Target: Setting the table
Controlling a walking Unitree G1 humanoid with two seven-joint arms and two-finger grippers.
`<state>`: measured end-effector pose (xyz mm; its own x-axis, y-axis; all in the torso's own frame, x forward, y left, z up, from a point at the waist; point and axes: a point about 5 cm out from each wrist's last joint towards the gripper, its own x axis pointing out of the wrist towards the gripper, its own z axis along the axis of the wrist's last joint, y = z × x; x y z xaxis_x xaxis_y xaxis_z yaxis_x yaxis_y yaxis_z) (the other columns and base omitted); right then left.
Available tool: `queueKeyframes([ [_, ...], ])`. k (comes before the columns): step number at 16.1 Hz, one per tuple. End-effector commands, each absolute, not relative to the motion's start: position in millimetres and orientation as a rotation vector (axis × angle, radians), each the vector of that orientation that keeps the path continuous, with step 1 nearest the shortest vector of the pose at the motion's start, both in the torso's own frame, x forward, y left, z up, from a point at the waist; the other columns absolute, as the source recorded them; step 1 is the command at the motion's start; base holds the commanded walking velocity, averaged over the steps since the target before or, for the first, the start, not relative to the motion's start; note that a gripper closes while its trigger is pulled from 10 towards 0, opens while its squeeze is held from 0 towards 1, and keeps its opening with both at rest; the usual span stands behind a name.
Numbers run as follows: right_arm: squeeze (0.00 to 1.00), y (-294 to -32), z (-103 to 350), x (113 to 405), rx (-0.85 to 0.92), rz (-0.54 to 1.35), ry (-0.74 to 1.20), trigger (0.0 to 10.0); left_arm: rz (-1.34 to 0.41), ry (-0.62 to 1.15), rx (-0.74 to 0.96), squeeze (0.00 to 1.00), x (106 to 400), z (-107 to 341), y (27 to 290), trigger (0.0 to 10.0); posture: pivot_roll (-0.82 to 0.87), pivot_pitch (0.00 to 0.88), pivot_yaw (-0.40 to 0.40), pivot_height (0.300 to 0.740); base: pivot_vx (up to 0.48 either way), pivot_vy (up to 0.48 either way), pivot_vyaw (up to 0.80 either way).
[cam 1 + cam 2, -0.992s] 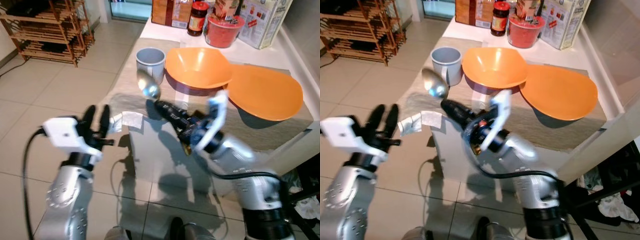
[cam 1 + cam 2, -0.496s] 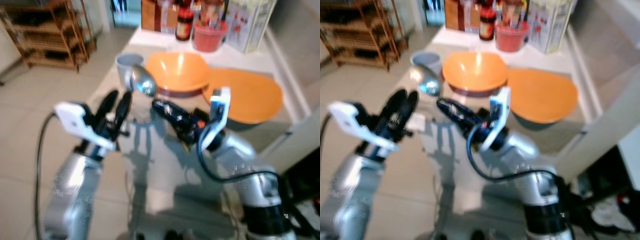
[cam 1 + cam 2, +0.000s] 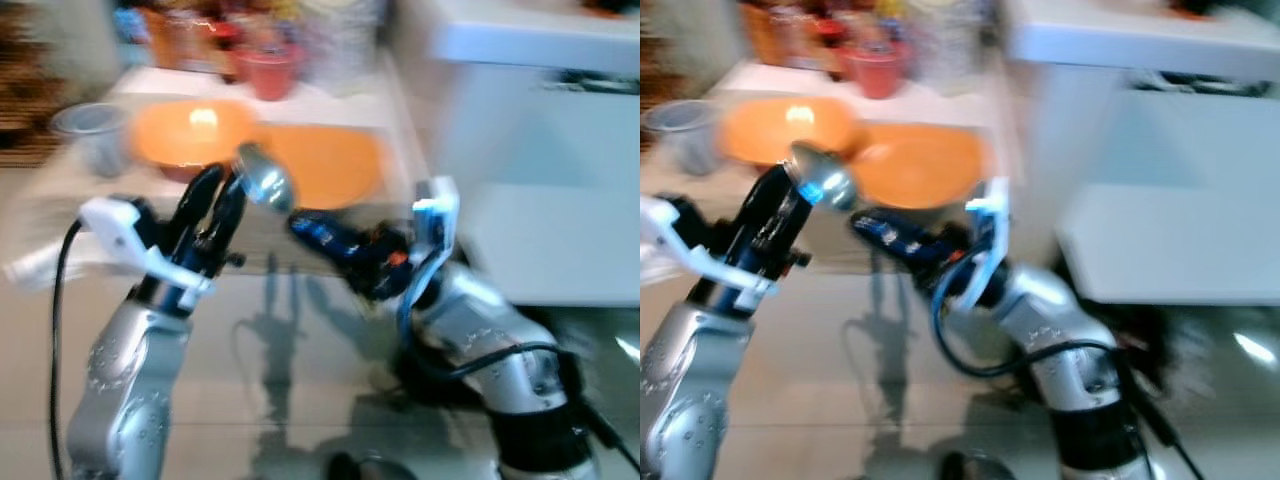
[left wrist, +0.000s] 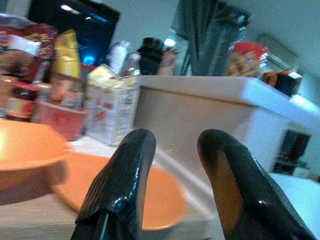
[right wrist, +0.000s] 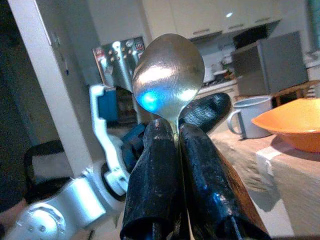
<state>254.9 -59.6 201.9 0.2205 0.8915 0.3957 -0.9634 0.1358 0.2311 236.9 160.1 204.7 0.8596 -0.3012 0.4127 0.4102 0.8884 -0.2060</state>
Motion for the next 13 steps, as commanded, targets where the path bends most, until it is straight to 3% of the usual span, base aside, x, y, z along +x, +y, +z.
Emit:
queueKeyframes([
  [1, 0.0, -64, 208, 255, 0.489, 1.353, -0.205, 10.0, -0.394, -0.389, -0.303, 0.0, 236, 206, 159, 10.0, -0.08, 0.075, 0.011, 0.74, 0.0, -0.435, 0.0],
  [3, 0.0, -65, 209, 256, 0.494, 1.349, -0.21, 10.0, -0.397, -0.381, -0.304, 0.0, 236, 204, 159, 10.0, -0.08, 0.075, 0.011, 0.74, 0.0, -0.435, 0.0],
  [8, 0.0, -76, 205, 293, 0.448, 0.997, -0.226, 10.0, -0.406, -0.369, -0.292, 0.0, 238, 202, 154, 10.0, -0.08, 0.073, 0.002, 0.74, 0.0, -0.434, 0.0],
  [13, 0.0, -77, 194, 302, 0.393, 0.871, -0.192, 10.0, -0.421, -0.364, -0.287, 0.0, 242, 201, 146, 10.0, -0.09, 0.075, 0.003, 0.74, 0.0, -0.437, 0.0],
])
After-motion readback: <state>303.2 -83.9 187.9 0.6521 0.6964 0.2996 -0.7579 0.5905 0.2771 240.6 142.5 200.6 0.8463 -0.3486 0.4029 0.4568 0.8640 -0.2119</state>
